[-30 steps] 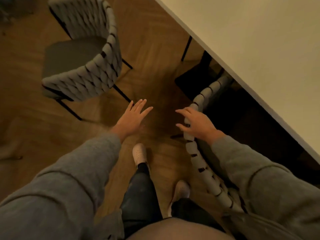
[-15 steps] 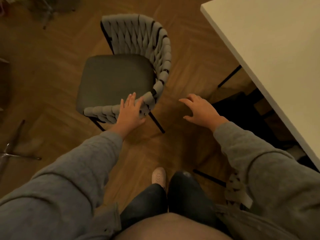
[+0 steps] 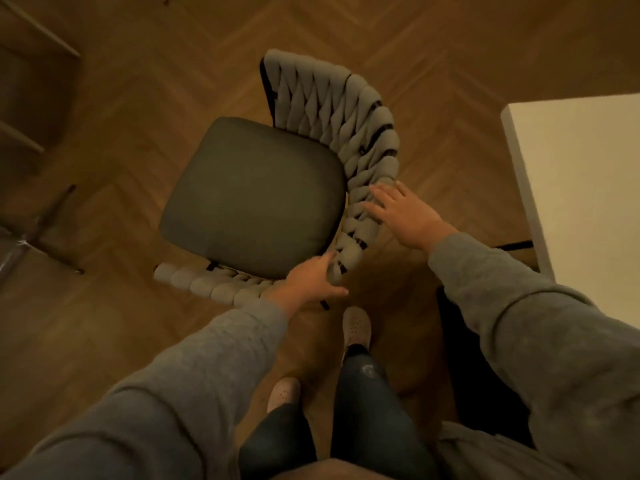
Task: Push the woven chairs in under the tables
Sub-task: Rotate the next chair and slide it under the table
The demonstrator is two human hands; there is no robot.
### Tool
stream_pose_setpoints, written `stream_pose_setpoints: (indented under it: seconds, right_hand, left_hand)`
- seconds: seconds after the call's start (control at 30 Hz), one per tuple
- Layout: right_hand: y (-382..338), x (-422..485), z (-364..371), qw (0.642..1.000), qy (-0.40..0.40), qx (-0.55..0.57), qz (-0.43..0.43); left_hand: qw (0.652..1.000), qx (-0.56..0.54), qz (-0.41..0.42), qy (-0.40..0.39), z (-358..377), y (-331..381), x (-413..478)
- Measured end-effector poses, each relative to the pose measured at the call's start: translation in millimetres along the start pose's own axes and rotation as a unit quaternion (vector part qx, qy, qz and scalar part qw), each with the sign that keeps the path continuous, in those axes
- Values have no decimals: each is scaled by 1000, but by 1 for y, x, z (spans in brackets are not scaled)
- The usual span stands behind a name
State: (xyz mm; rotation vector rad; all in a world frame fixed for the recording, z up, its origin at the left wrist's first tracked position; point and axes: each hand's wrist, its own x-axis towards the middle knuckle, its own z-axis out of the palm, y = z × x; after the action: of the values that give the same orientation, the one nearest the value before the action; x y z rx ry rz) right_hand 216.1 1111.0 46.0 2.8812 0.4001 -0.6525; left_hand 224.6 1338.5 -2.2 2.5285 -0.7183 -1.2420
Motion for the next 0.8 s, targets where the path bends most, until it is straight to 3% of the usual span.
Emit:
stream_pose_setpoints:
  seconds: [0.3, 0.57, 0.8]
  right_hand:
    - [83, 87, 3, 972, 5, -185, -145]
    - [83, 100, 16, 974, 30, -167, -149]
    - [21, 44, 27, 981, -9, -109, -161]
  left_hand:
    - [992, 21, -77, 97, 17, 29, 34]
    - [990, 17, -81, 112, 25, 24, 32]
    - [994, 81, -42, 64, 59, -26, -27]
